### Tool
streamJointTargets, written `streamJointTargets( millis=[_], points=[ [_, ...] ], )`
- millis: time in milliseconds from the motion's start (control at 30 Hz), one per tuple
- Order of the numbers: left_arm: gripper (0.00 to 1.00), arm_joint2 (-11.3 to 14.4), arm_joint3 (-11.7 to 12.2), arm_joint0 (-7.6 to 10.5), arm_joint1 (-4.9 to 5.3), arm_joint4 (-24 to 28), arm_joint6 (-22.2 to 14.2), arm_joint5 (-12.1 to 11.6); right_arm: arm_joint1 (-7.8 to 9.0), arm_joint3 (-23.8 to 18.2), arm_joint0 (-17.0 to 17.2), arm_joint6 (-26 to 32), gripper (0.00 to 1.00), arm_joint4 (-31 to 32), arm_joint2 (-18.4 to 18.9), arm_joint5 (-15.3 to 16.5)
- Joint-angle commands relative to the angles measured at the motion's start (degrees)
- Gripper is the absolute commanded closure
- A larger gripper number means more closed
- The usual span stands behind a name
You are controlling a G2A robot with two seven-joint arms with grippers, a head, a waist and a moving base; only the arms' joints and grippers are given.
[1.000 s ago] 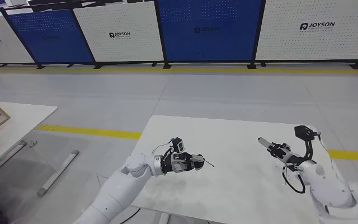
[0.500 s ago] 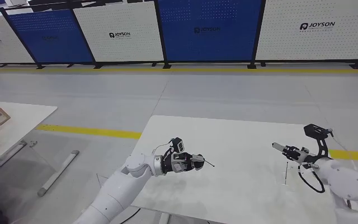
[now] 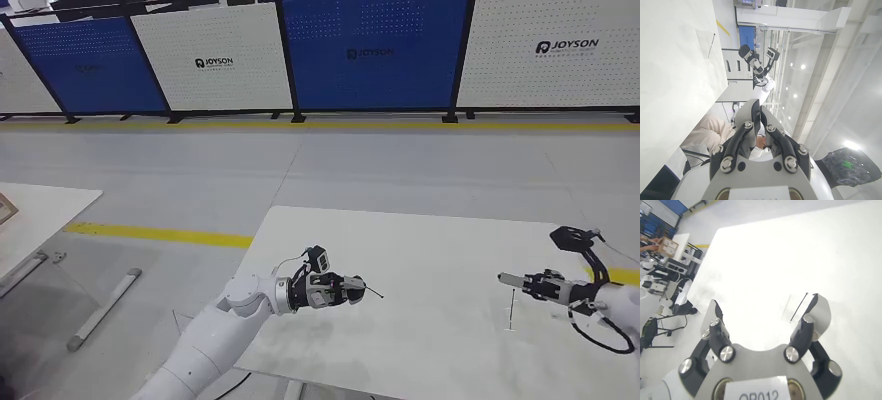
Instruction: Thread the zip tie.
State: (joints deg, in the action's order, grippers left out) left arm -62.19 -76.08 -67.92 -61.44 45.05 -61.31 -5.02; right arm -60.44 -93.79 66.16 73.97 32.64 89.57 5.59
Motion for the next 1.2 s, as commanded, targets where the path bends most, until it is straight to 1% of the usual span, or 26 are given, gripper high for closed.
streamJointTargets(
  millis=[0,500,533,567,600,633,667,733,800,833,900,933,1033,1067,1167],
  points=[
    [1.00,0.00,0.00,0.00,0.00,0.00,0.00,0.00,-0.03,-0.33,-0.47,-0.48,0.00,3.42,-0.83,-1.86],
    [1.00,0.00,0.00,0.00,0.00,0.00,0.00,0.00,-0.03,-0.33,-0.47,-0.48,0.00,3.42,-0.83,-1.86],
    [1.00,0.00,0.00,0.00,0.00,0.00,0.00,0.00,-0.02,-0.48,-0.23,-0.70,0.00,3.54,-1.11,-1.43],
    [1.00,0.00,0.00,0.00,0.00,0.00,0.00,0.00,0.11,-1.56,-0.25,0.53,0.00,4.50,-1.97,0.25],
    [1.00,0.00,0.00,0.00,0.00,0.00,0.00,0.00,0.31,-2.20,-0.62,2.15,0.00,5.84,-2.34,0.52],
    [1.00,0.00,0.00,0.00,0.00,0.00,0.00,0.00,0.43,-2.78,-1.06,3.67,0.00,6.81,-2.68,-0.22],
    [1.00,0.00,0.00,0.00,0.00,0.00,0.00,0.00,0.55,-3.44,-1.61,5.67,0.00,7.32,-3.49,0.24],
    [1.00,0.00,0.00,0.00,0.00,0.00,0.00,0.00,0.99,-2.16,-2.64,5.67,0.00,7.24,-5.15,0.07],
    [1.00,0.00,0.00,0.00,0.00,0.00,0.00,0.00,1.75,0.61,-3.90,5.67,0.00,6.10,-8.34,1.13],
    [1.00,0.00,0.00,0.00,0.00,0.00,0.00,0.00,2.36,2.43,-5.68,5.67,0.00,4.54,-9.86,0.87],
    [1.00,0.00,0.00,0.00,0.00,0.00,0.00,0.00,3.28,5.13,-7.88,5.67,0.00,2.37,-12.88,1.57],
    [1.00,0.00,0.00,0.00,0.00,0.00,0.00,0.00,3.90,7.05,-9.53,5.67,0.00,0.84,-14.81,1.65],
    [1.00,0.00,0.00,0.00,0.00,0.00,0.00,0.00,5.17,11.49,-13.23,5.67,0.00,-1.81,-19.10,0.14],
    [1.00,0.00,0.00,0.00,0.00,0.00,0.00,0.00,5.66,12.92,-14.72,5.67,0.00,-3.33,-20.32,-0.81],
    [1.00,0.00,0.00,0.00,0.00,0.00,0.00,0.00,5.78,13.13,-15.03,5.67,0.00,-3.67,-20.61,-0.82]
  ],
)
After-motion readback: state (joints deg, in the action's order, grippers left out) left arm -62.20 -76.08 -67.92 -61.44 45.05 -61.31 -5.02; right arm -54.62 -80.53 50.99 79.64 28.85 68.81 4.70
